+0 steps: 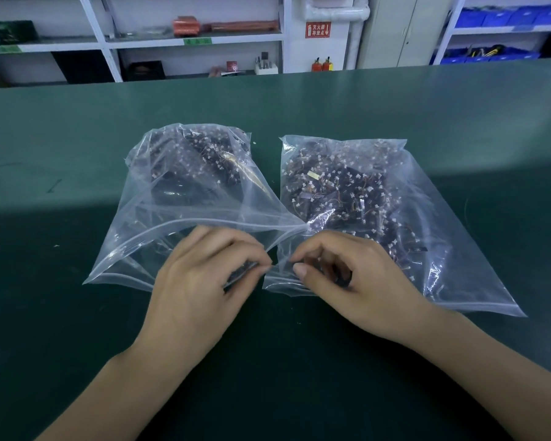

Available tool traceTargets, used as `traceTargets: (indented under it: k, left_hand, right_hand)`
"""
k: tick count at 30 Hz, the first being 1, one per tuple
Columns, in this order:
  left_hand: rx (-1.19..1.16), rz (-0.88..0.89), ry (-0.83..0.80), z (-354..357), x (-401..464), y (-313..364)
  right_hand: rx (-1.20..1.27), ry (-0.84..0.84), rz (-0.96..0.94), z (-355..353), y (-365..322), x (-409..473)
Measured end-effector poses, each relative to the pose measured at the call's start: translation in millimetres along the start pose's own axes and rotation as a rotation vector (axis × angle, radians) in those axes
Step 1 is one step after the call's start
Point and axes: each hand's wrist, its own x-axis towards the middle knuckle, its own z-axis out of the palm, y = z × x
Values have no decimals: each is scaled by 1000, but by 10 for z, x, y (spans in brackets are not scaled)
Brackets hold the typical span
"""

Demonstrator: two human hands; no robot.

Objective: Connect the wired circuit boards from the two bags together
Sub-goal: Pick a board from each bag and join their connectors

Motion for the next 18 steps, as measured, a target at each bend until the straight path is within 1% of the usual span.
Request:
traceTargets:
  k: [4, 10, 14, 18]
  left_hand:
    - [-85, 49, 13, 15, -5, 102]
    - [-115, 105, 11, 33, 5, 162]
    - [-149, 15, 17, 24, 0, 183]
    - [-157, -101, -34, -27, 7, 213]
  right_hand:
    - [80, -17, 14, 10, -21, 10]
    - [233, -70, 43, 16, -55, 5]
    - [300, -43, 79, 13, -41, -5]
    - [246, 2, 55, 13, -24, -13]
